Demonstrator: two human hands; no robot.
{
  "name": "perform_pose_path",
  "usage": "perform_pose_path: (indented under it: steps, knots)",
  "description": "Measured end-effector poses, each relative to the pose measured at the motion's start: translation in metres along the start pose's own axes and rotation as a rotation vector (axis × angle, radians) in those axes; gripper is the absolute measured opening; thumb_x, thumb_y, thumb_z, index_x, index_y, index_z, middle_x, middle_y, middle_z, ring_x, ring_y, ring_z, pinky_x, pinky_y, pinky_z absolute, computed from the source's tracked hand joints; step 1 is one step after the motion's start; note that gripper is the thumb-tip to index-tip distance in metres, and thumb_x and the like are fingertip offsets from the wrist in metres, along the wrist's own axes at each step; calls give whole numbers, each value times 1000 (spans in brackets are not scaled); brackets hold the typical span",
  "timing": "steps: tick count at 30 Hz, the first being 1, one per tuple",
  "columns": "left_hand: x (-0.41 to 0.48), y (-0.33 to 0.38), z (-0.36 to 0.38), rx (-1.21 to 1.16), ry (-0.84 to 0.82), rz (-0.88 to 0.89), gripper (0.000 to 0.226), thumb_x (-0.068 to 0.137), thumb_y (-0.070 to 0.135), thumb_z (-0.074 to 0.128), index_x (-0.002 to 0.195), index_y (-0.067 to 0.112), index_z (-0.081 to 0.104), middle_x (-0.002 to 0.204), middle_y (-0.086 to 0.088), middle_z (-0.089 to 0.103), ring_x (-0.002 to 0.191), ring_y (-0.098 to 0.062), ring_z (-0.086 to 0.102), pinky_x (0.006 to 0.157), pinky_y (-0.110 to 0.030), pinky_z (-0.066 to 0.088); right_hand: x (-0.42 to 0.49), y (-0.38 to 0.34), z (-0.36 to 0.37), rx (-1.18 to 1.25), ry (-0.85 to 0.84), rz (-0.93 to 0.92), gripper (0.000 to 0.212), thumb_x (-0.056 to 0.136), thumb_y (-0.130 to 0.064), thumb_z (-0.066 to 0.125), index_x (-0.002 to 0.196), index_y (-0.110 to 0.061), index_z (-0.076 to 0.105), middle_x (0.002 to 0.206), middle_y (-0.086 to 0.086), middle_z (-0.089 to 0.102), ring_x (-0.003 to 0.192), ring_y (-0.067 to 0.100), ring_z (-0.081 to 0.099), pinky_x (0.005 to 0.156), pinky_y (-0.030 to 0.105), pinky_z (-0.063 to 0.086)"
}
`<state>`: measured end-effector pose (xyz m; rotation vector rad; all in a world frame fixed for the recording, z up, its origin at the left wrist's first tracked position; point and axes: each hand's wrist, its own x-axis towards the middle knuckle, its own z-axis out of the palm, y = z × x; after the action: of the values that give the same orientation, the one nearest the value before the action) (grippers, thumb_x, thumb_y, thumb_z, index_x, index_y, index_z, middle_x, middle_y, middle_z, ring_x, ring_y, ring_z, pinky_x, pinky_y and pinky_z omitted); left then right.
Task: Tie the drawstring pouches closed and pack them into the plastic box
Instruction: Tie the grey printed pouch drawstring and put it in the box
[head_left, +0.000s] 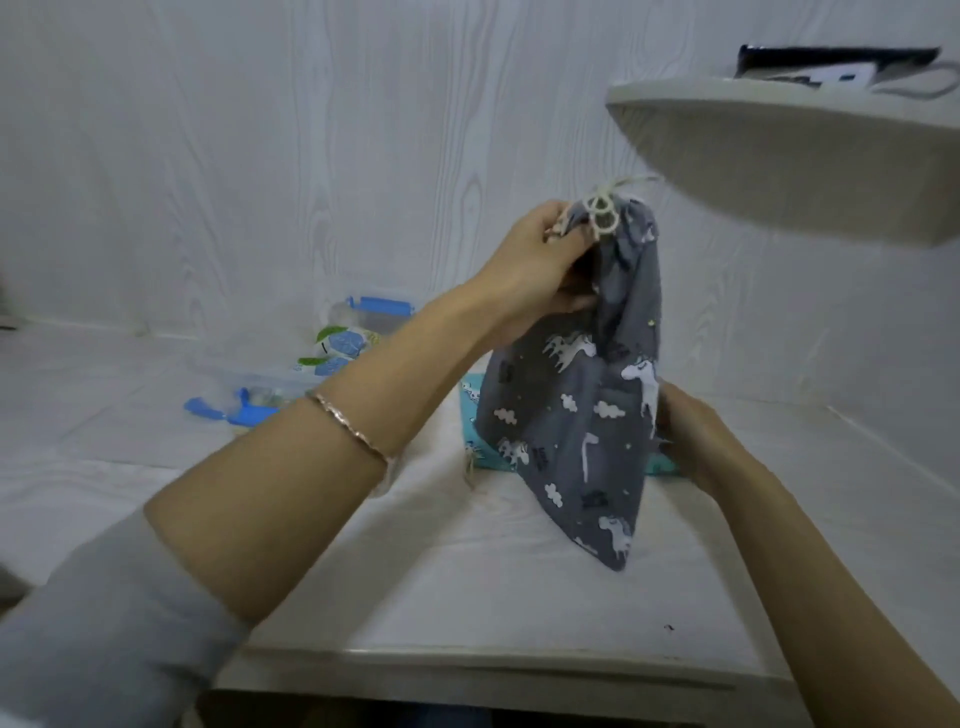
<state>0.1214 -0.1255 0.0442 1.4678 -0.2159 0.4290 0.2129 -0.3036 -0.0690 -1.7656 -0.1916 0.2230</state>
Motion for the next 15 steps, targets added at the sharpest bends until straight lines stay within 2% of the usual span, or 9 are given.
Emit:
perform_pose_path:
  steps: [1, 3, 7, 8, 9, 10, 12, 13, 15]
  knots:
    - [6, 8, 7, -41, 4, 20, 13, 101, 14, 45, 88, 15, 47, 80, -7, 56, 65, -17, 57, 57, -32, 53, 2, 5, 3, 6, -71, 51, 45, 101, -40, 42, 107, -3, 66, 124, 22, 63, 98, 34, 64, 85, 43, 53]
    - [17, 21, 17, -111, -2, 54, 14, 101, 12, 44, 89, 16, 48, 83, -6, 57, 69, -17, 57, 59, -29, 52, 7, 15, 11, 89, -258, 130, 44, 100, -35, 44, 118, 1, 64, 133, 28, 55, 104, 37, 61, 102, 56, 45]
    - [24, 37, 19, -144, -8, 156, 14, 98, 9, 49, 86, 16, 52, 82, -6, 58, 74, -21, 56, 76, -39, 49, 13, 33, 42, 476, -696, 318, 65, 100, -48, 32, 139, 2, 47, 143, 30, 45, 126, 49, 48, 111, 66, 25]
    - [23, 39, 14, -90, 2, 191, 14, 97, 9, 52, 84, 16, 53, 82, -6, 58, 75, -20, 55, 79, -41, 47, 13, 31, 51, 593, -800, 304, 64, 101, -44, 33, 141, 5, 42, 146, 31, 39, 129, 50, 44, 111, 63, 27]
    - [21, 42, 4, -16, 25, 225, 14, 96, 10, 55, 83, 17, 54, 81, -4, 58, 74, -18, 54, 78, -39, 45, 16, 25, 59, 706, -879, 276, 58, 99, -34, 48, 138, 9, 44, 144, 33, 41, 122, 49, 51, 103, 58, 39]
    - [16, 46, -9, 67, 58, 264, 14, 95, 12, 57, 82, 17, 54, 79, -2, 57, 74, -16, 53, 76, -35, 44, 23, 19, 64, 779, -848, 285, 59, 85, -23, 71, 129, 11, 53, 135, 34, 50, 105, 45, 62, 85, 51, 52]
    - [2, 57, -44, 265, 129, 352, 10, 93, 13, 60, 85, 12, 54, 77, -2, 55, 74, -14, 51, 71, -28, 43, 41, -1, 68, 721, -769, 222, 67, 52, -16, 95, 109, 7, 69, 111, 26, 67, 72, 28, 67, 55, 30, 55]
    - [-6, 61, -64, 362, 161, 378, 10, 92, 14, 60, 87, 8, 54, 77, -4, 53, 73, -13, 50, 68, -26, 43, 52, -14, 70, 624, -703, 172, 61, 52, -20, 95, 103, 4, 72, 101, 20, 70, 64, 21, 65, 49, 26, 52]
    - [-27, 68, -107, 500, 184, 382, 21, 88, 17, 62, 91, -3, 55, 80, -10, 52, 75, -13, 52, 72, -32, 48, 72, -47, 85, 373, -555, 66, 33, 82, -27, 74, 104, -3, 67, 88, 12, 67, 55, 15, 60, 44, 24, 49]
